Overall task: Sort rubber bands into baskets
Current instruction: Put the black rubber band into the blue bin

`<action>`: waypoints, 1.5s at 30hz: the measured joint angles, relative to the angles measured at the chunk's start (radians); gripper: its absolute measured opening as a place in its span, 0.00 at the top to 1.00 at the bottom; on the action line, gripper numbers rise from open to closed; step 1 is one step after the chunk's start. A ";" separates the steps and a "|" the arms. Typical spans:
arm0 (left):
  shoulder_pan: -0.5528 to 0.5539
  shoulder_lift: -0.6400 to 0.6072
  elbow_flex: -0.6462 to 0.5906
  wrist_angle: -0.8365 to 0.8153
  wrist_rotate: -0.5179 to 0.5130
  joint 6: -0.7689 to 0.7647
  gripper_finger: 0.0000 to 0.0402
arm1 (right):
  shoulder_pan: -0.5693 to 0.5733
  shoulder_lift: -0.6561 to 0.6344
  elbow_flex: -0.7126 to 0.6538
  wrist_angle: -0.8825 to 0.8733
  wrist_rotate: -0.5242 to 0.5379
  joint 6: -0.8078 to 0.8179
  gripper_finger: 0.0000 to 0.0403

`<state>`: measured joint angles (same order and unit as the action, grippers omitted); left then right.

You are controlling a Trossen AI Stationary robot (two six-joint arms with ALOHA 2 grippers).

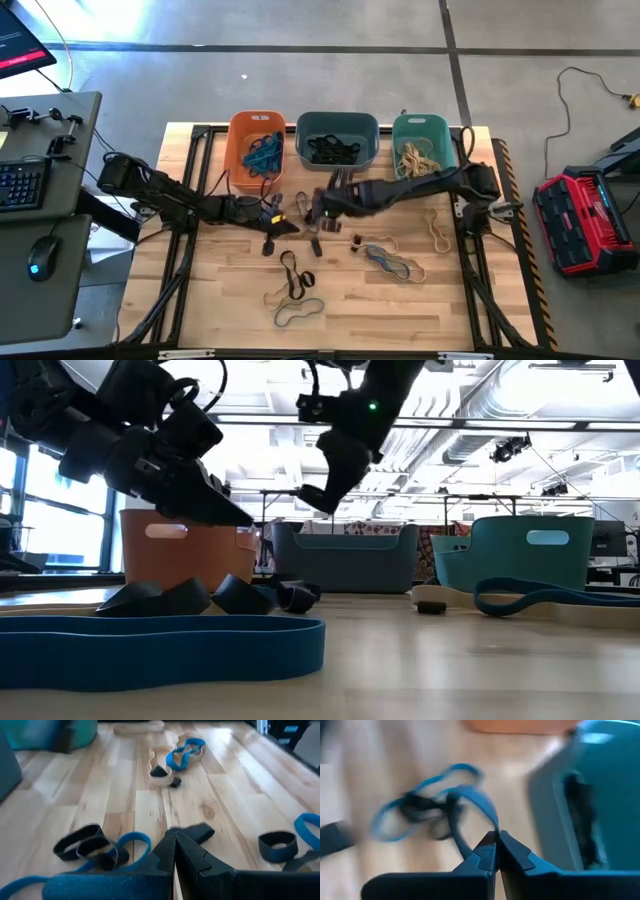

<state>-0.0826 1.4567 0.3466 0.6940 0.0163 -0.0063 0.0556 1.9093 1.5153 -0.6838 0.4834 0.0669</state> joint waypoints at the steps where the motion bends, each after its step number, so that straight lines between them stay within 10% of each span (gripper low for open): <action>1: 0.000 0.000 0.000 0.008 -0.001 0.000 1.00 | -0.022 0.000 0.009 -0.004 0.012 0.001 0.99; 21: 0.000 0.000 0.000 0.008 -0.002 0.003 1.00 | -0.515 0.018 -0.084 0.193 -0.206 -0.072 1.00; 45: -0.003 0.000 0.000 0.008 -0.002 0.008 1.00 | -0.614 0.204 0.140 -0.114 -0.350 0.064 0.91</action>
<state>-0.0856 1.4567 0.3470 0.7021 0.0143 0.0013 -0.5587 2.1136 1.6556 -0.7973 0.1334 0.1314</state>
